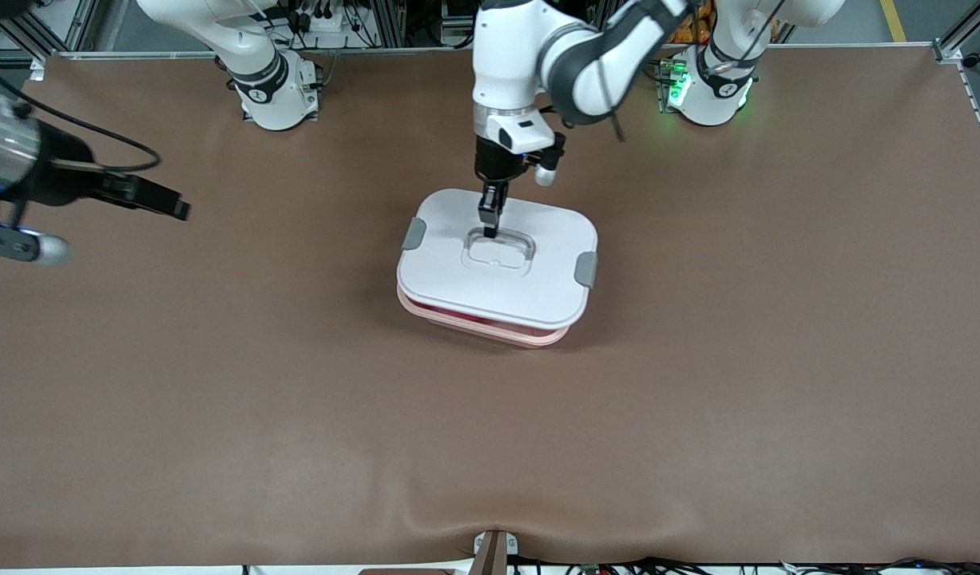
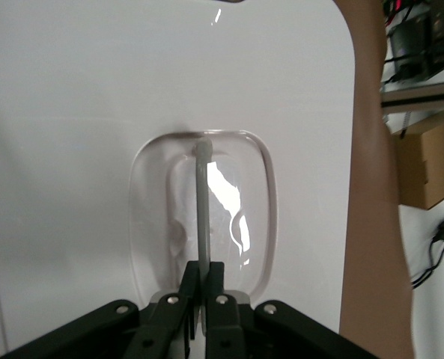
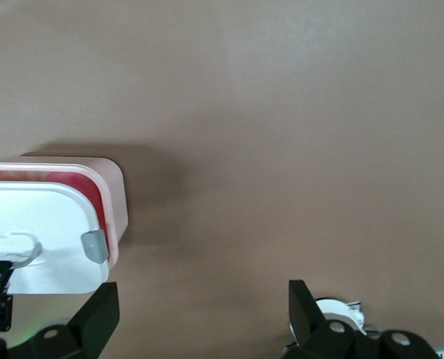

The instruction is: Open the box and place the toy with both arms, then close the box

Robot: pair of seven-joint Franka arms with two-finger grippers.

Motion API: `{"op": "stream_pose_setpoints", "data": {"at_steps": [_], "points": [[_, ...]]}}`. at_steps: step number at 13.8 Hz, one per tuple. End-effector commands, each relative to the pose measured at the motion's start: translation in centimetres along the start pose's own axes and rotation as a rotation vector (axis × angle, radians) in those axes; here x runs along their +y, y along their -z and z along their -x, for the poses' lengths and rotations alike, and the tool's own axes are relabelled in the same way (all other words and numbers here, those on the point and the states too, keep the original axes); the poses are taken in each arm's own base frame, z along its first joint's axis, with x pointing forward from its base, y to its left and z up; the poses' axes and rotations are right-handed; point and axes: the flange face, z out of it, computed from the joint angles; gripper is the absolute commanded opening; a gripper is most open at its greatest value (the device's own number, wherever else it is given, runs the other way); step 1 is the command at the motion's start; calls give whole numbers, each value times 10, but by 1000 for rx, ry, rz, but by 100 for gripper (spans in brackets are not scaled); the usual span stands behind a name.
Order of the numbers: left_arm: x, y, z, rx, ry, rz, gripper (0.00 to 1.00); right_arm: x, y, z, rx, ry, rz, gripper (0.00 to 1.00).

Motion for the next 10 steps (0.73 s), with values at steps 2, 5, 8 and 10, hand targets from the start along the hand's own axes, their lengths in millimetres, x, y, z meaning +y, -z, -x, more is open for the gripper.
{"op": "stream_pose_setpoints", "data": {"at_steps": [2, 5, 8, 10], "points": [[2, -23, -7, 0, 53, -50, 0, 39, 6, 1, 9, 34, 21, 100], [2, -24, -7, -44, 40, -135, 0, 58, 9, 15, 29, 38, 15, 100], [3, -17, -5, -58, 43, -138, 0, 73, 4, 19, 32, 42, 7, 100], [5, -8, 1, -71, 40, -127, 0, 78, -4, 27, 47, 90, -2, 100]]}}
